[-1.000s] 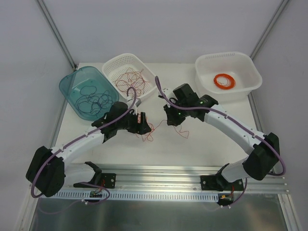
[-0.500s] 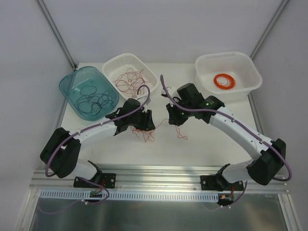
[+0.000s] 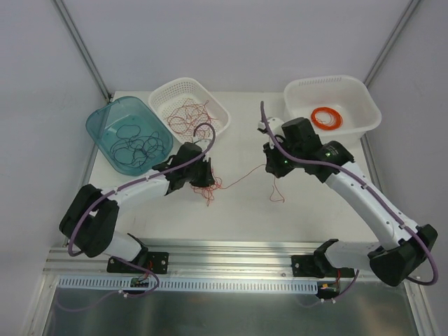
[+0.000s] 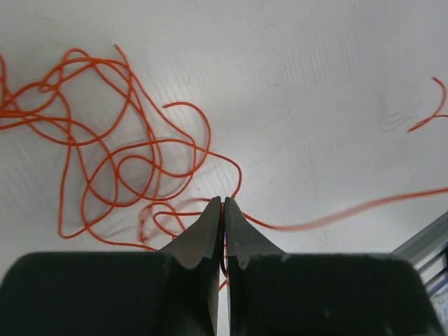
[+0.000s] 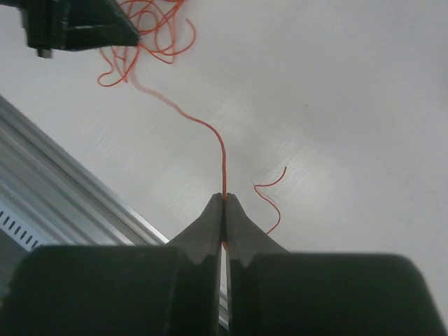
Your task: Untangle the cables
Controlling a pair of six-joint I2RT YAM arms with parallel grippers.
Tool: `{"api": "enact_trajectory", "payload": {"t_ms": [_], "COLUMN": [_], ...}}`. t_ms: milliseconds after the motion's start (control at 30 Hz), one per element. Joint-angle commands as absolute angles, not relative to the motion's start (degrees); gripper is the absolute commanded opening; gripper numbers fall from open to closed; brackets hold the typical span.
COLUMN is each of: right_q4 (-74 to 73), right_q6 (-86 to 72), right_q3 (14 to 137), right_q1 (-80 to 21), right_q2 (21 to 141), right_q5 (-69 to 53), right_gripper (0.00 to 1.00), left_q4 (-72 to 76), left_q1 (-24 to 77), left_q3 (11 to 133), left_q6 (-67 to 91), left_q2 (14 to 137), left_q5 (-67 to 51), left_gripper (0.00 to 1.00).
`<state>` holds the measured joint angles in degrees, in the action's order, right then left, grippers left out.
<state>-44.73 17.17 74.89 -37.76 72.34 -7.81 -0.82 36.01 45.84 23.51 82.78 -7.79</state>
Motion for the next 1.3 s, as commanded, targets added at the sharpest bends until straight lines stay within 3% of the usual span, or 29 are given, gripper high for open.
{"api": "enact_trajectory", "payload": {"t_ms": [0,233,467,800,1267], "right_q4": [-48.5,-50.7,-46.9,-38.6,-33.7], "right_q6": [18.2,14.8,11.1,8.7,12.0], "right_q3": [76.6,79.6,88.8,102.2,112.4], "right_q1": [-32.3,-19.2,-9.9,-5.7,-4.2], "right_q2": [67.7,61.4,57.3,58.8,62.6], "right_q5": [-2.6,1.7,-1.3,-2.2,7.5], "right_gripper": [0.01,0.01,0.01,0.01,0.01], "left_q4": [-4.0,-6.5,-9.8,-14.4,-27.2], "left_q1": [30.8,23.8,22.9,21.8,14.2], "left_q3": [47.2,44.4,41.4,39.6,43.2], "left_q6": [23.3,22.5,25.0,30.7,26.0], "left_q2": [78.1,70.4,71.2,78.0,65.9], "left_q5": [-4.1,-3.3,-1.8,-0.3,13.8], "left_gripper": [0.0,0.0,0.0,0.0,0.0]}}
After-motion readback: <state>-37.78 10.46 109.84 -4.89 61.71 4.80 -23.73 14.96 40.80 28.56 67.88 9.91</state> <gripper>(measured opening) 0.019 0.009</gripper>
